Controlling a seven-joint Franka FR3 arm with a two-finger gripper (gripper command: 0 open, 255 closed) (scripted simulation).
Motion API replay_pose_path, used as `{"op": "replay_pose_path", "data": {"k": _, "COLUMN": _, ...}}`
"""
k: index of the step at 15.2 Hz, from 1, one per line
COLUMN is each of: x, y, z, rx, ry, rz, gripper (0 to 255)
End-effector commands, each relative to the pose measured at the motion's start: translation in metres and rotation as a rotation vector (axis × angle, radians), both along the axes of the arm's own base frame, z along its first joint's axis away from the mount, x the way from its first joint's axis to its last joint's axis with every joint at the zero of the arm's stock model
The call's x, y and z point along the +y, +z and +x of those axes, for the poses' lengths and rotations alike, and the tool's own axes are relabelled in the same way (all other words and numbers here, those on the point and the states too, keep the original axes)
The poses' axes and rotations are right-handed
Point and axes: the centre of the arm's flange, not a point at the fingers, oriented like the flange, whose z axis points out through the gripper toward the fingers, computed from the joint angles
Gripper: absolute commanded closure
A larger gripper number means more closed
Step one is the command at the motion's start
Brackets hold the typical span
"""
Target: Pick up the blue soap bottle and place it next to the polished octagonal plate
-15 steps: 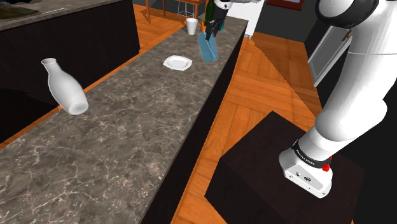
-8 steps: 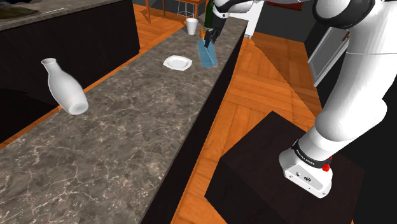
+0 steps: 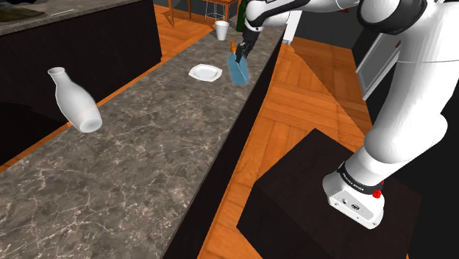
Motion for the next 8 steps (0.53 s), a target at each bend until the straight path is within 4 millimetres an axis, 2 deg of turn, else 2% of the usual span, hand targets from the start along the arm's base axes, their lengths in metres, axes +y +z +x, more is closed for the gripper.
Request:
{"op": "replay_pose_path", "data": {"k": 1, "x": 0.001, "y": -0.01, "z": 0.0, "rx": -0.001, "ry": 0.0, "rz": 0.0, "gripper": 255}}
{"op": "replay_pose_path", "data": {"k": 4, "x": 0.001, "y": -0.025, "z": 0.0, "rx": -0.001, "ry": 0.0, "rz": 0.0, "gripper": 255}}
{"op": "replay_pose_path", "data": {"k": 8, "x": 0.001, "y": -0.025, "z": 0.0, "rx": -0.001, "ry": 0.0, "rz": 0.0, "gripper": 255}}
